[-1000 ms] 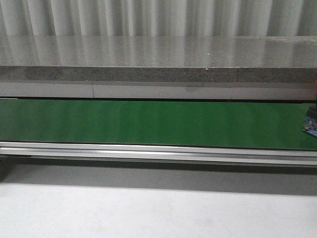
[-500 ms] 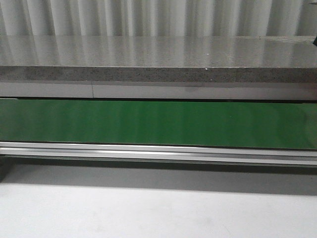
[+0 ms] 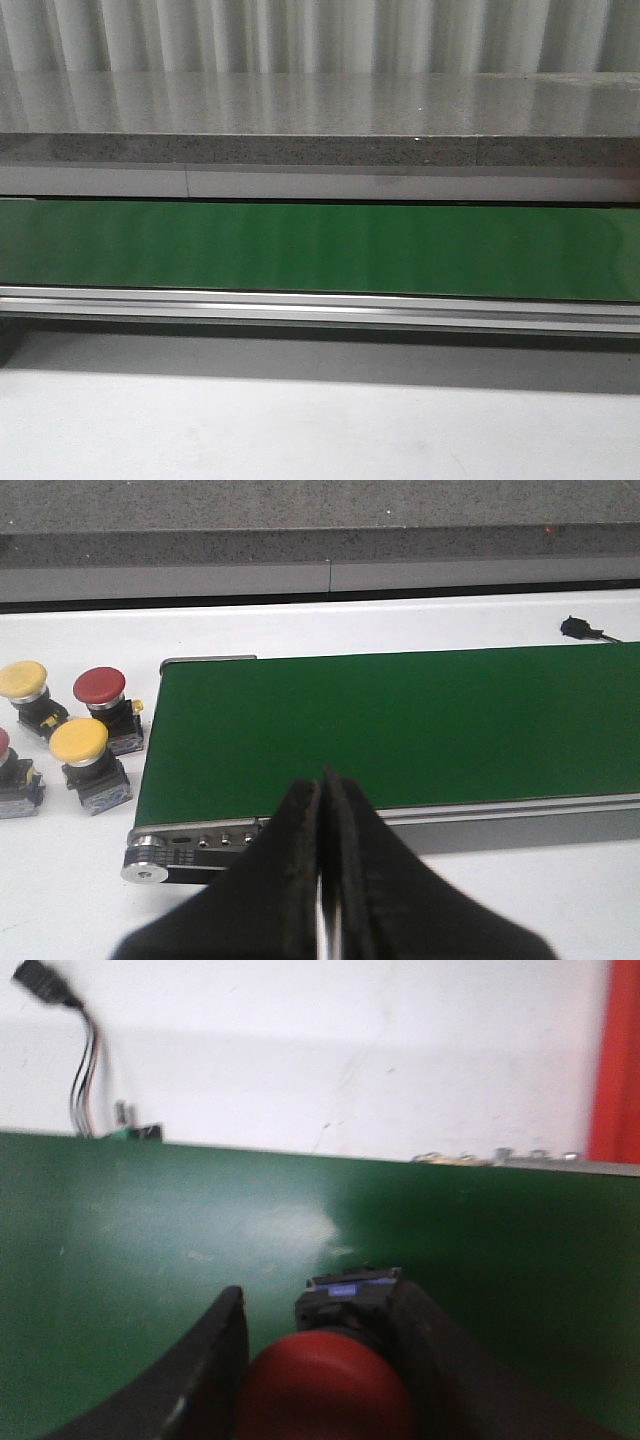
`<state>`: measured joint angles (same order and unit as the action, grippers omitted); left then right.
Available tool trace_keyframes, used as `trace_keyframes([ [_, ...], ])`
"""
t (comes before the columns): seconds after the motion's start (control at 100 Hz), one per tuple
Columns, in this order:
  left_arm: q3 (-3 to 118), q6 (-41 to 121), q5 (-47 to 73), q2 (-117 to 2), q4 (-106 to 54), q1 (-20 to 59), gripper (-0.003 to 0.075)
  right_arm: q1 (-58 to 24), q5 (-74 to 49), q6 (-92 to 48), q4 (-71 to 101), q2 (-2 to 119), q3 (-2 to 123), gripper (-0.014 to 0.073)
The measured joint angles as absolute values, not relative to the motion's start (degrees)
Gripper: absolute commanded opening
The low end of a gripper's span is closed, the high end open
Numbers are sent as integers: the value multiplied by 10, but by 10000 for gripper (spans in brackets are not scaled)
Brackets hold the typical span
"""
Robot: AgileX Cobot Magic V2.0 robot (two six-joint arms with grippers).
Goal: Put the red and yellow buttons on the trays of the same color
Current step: 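Lower the red button into the red tray and open right gripper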
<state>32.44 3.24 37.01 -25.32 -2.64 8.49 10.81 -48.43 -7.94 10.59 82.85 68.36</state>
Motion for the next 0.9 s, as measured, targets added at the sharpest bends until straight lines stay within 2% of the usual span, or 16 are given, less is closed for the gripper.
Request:
trace_keyframes([
  [0.3,324,32,370,-253,-26,85,-20,254,-445,-32,106,831,711,142],
  [0.48,324,32,370,-253,-26,85,-20,320,-414,-20,106,874,713,142],
  [0.9,324,32,370,-253,-26,85,-20,332,-338,-19,135,991,713,142],
])
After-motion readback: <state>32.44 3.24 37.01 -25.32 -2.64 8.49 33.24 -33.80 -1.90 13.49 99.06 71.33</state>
